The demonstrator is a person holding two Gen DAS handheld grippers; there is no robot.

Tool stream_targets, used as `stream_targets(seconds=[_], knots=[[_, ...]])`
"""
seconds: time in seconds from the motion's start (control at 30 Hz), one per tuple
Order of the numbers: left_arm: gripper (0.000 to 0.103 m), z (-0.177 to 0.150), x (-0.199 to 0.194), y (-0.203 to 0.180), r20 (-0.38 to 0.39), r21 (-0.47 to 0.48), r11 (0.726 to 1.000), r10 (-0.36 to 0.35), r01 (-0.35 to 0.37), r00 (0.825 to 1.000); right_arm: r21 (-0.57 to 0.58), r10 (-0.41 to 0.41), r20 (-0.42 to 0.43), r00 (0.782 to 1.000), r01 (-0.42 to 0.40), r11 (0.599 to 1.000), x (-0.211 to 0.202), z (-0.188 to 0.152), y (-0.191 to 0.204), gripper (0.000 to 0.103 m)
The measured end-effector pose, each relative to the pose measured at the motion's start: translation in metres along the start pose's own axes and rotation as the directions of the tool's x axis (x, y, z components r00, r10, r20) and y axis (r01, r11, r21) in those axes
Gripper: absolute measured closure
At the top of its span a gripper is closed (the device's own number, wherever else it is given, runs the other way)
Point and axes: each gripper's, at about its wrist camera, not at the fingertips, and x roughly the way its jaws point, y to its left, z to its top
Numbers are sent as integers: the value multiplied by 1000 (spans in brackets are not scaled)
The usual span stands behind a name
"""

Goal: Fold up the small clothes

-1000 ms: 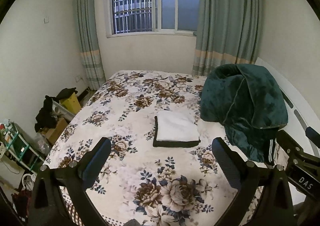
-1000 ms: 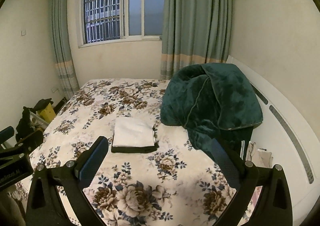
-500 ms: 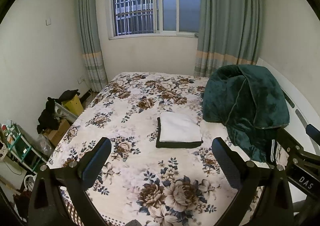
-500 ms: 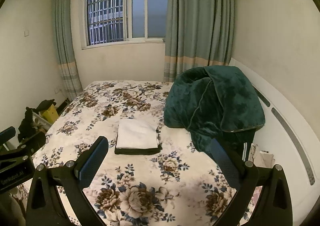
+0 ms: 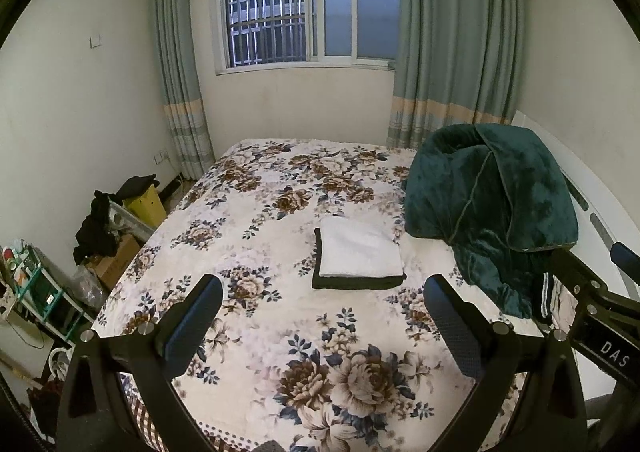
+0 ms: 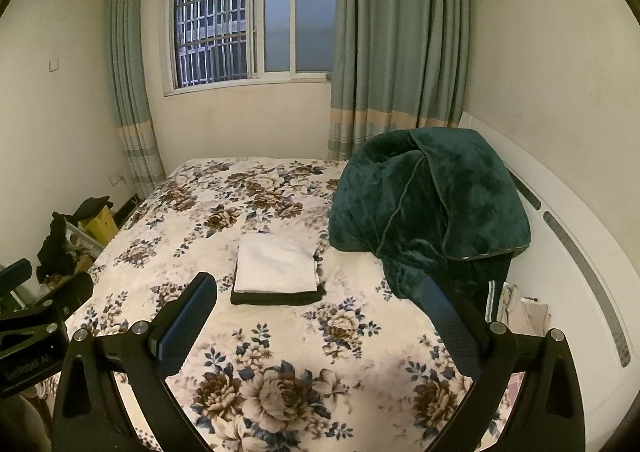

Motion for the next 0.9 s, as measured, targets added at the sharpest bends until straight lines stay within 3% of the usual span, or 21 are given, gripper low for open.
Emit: stream_targets(seconds=[0.9], knots=[[0,-3,-3,-6,11,-20,1000,18,-17,1000,-6,1,0,1000,-1,1000,-3,-8,2,0]])
